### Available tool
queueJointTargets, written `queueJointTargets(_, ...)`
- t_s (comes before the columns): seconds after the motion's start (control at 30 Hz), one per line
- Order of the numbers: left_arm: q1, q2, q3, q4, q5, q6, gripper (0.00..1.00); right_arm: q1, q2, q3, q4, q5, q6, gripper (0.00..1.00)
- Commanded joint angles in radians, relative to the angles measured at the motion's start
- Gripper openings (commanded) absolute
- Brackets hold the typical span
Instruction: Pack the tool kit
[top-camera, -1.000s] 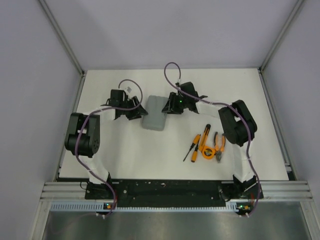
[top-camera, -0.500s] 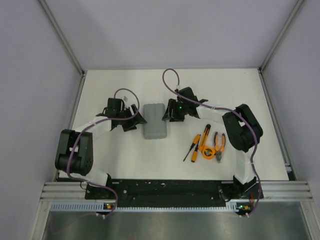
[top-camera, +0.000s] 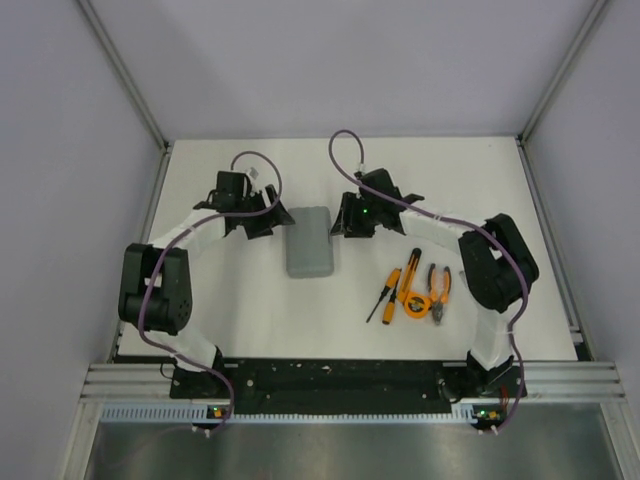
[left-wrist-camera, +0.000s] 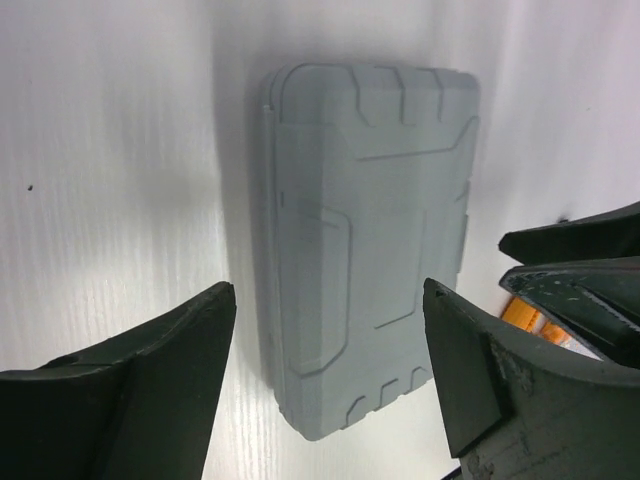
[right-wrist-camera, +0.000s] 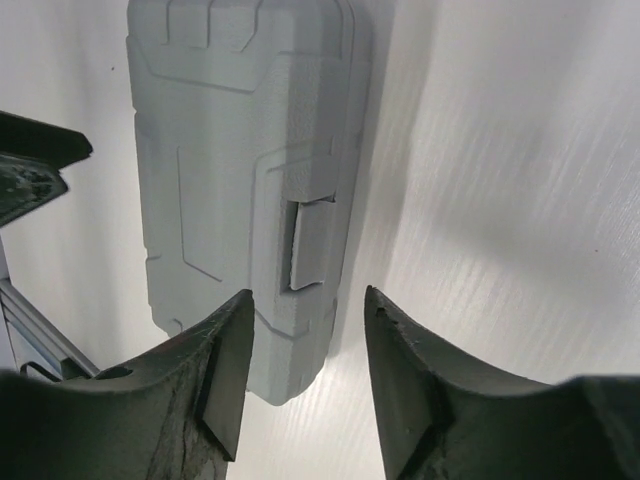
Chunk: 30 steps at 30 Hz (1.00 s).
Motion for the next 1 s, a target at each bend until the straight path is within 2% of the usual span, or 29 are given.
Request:
queueJointTargets(0.0,-0.001,0.072,0.016,-0.038,0.060,-0.011,0.77,0.014,0.035,0.050,-0.002,0.014,-0.007,0.44)
queueJointTargets(0.17,-0.001,0.078,-0.034,0.027,0.112,-0.037,0.76,0.018,0.058,0.056,0.015,0.018,-0.018,0.43)
queueJointTargets(0.4,-0.001,0.095,-0.042,0.038,0.115,-0.040,0.71,0.020,0.085,0.062,0.060,-0.012,-0.013,0.41)
queueJointTargets(0.67,-0.001,0.143,-0.033,-0.025,0.059,-0.049,0.51,0.018,0.112,0.067,0.090,-0.043,0.013,0.37)
queueJointTargets(0.97,-0.004,0.178,-0.045,-0.067,0.033,-0.060,0.37,0.029,0.140,0.094,-0.001,0.072,-0.015,0.26)
